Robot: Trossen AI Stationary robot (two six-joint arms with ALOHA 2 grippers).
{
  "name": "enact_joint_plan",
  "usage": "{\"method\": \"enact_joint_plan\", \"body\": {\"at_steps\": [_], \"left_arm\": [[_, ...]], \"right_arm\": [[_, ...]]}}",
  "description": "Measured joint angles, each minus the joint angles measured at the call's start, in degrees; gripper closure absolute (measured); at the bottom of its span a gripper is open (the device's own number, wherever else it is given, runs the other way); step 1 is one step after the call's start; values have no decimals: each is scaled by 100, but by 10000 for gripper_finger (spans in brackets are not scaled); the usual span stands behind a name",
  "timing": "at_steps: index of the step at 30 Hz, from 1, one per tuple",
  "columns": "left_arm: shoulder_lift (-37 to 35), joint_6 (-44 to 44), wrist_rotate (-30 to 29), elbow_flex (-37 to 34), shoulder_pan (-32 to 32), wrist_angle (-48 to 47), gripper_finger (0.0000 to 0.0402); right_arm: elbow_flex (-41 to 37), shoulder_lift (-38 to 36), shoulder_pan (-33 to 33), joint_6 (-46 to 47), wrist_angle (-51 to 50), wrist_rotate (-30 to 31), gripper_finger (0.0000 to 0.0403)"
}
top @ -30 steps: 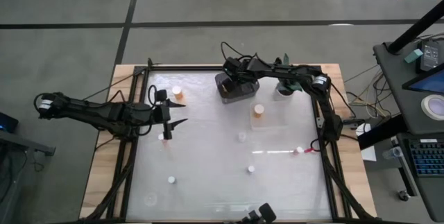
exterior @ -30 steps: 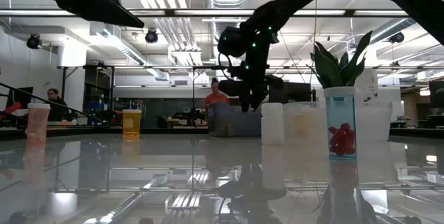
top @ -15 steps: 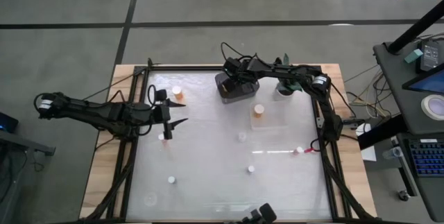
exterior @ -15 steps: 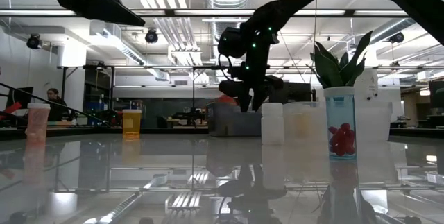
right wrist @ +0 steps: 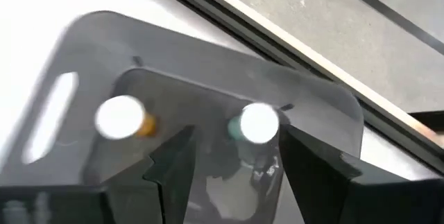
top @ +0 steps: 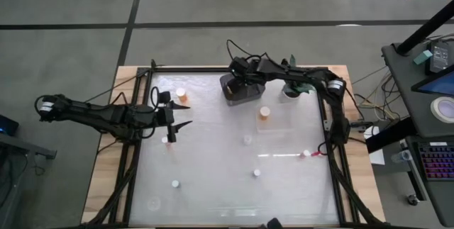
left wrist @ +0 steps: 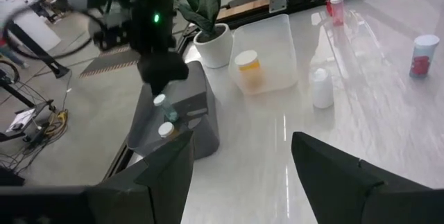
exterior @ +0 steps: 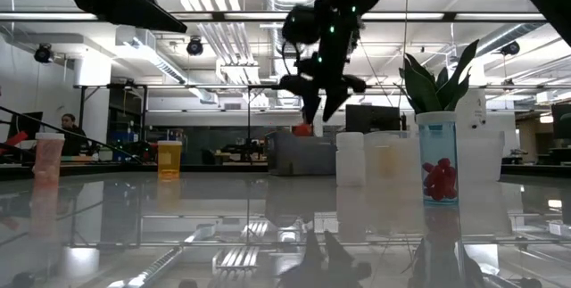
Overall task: Pick and place medicine bottles into bin by pill shape (circle, oval)
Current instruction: Put the big yellow pill bottle into the transparent bin
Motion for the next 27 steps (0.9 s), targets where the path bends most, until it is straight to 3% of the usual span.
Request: {"method": "enact_joint_plan", "body": {"at_steps": [21, 27], "left_arm": [[0, -120, -7, 0, 2, 20, 175], [26, -342, -257, 0, 2, 14, 175]], "right_arm": [[-63, -236, 2562, 129, -621, -1, 229], [-186, -236, 3068, -154, -615, -2, 237]]}}
